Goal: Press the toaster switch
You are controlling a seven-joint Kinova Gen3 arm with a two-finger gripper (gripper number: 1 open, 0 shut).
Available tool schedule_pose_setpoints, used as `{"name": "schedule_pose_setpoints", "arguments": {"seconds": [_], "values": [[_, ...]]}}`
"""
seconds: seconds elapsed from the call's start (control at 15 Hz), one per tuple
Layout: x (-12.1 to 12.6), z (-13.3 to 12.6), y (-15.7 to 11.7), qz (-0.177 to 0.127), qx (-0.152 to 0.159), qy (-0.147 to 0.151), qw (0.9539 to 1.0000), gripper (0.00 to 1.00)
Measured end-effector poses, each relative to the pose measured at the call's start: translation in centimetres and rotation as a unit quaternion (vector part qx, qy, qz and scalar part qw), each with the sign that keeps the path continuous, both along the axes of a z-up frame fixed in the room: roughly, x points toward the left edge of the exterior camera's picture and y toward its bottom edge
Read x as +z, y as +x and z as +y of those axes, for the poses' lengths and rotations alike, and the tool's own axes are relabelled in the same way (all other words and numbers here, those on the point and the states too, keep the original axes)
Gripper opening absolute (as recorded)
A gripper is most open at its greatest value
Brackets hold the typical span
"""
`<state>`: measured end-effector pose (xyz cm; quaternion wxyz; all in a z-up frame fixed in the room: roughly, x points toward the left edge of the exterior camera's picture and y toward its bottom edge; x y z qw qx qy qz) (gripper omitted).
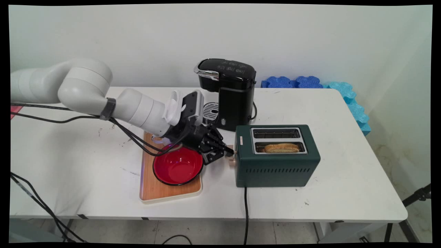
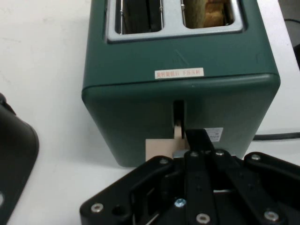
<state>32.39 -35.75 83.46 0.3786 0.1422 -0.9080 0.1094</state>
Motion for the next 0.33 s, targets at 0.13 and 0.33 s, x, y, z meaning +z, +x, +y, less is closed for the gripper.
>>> {"name": "schedule_pose_setpoints", "arguments": {"seconds": [0.13,0.33], "values": [[-0.25,0.00,-0.02,0.000,0.000,0.001,1.0000,0.00],[-0.46,0.05,0.02,0.001,0.000,0.002,1.0000,0.00]]}}
